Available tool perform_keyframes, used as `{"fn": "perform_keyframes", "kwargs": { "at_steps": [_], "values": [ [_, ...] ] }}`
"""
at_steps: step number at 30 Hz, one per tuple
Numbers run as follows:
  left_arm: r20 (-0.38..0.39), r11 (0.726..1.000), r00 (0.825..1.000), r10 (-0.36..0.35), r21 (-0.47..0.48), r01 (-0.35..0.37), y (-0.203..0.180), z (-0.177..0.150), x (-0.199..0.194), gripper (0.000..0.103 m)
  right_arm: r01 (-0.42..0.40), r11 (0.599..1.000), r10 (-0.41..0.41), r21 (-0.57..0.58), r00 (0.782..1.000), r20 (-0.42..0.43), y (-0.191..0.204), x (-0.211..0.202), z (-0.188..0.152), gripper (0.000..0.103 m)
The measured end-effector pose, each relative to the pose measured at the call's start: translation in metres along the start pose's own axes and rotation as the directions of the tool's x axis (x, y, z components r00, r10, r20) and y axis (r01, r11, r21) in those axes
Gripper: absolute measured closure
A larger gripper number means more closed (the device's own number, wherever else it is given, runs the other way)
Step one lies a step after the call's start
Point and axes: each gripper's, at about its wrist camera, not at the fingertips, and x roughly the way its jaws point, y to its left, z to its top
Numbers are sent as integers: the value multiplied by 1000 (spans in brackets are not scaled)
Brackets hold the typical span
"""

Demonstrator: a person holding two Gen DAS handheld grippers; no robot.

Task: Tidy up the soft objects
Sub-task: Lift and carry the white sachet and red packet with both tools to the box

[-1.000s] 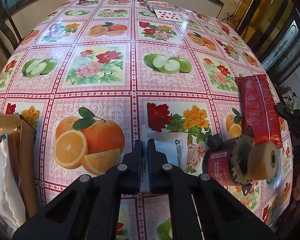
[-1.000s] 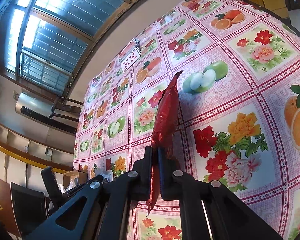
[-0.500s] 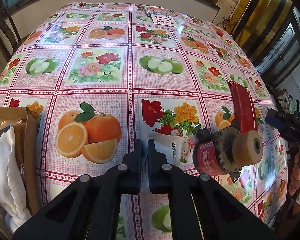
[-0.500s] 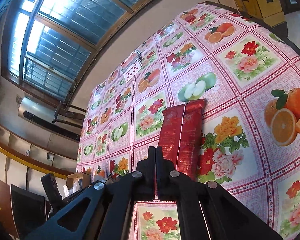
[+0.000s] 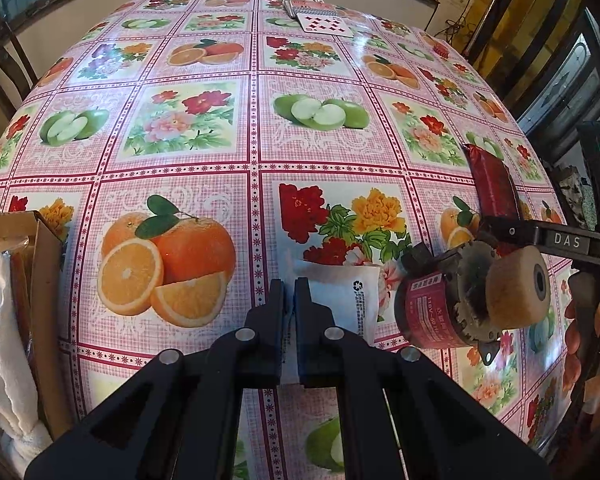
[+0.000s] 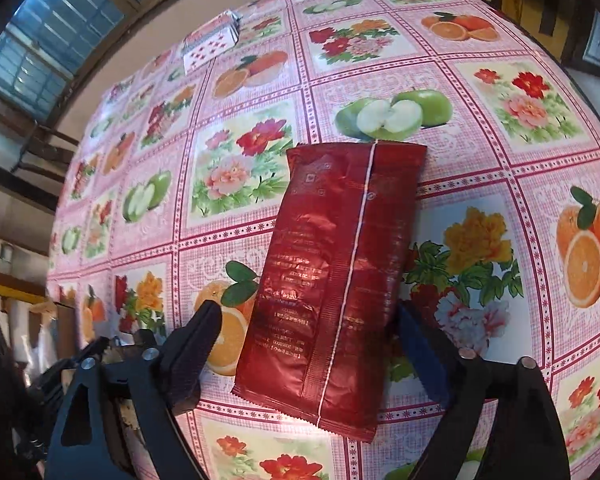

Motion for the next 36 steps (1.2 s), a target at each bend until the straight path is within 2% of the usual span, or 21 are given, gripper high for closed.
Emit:
{"fn": "perform_keyframes", "kwargs": {
  "at_steps": [2, 4, 5, 9, 17, 25, 29, 36],
  "values": [
    [-1, 1000, 1000, 0, 8, 0, 0, -1, 0, 100, 70, 997, -70, -33, 997, 13, 8, 3, -3, 6],
    [-5, 1000, 1000, -2, 16, 2, 0, -1, -1, 100, 151, 987, -147, -61, 987, 64, 12, 0, -7, 25],
    [-6, 1000, 1000, 1, 22, -1, -1, -2, -1, 100, 151, 986, -145, -78, 987, 73, 13, -1, -9, 36],
    [-7, 1000, 1000, -5, 22, 5, -1, -6, -4, 101, 95, 993, -90, -66, 993, 80, 1, -9, -15, 47],
    [14, 1000, 1000, -28, -7, 28, 8, -13, -17, 101, -79, 997, 78, 2, 987, 139, -20, -31, -32, 53],
    [65, 997, 995, -71, -17, 72, 12, -18, -53, 103, -179, 984, 174, 4, 964, 199, -27, -72, -46, 54],
    [100, 995, 991, -88, -26, 91, 17, -20, -76, 103, -227, 973, 232, -50, 946, 226, -11, -101, -52, 54],
    [152, 996, 985, -77, -26, 82, 35, -32, -119, 103, -324, 931, 357, -168, 904, 234, 49, -139, -67, 54]
  ]
}}
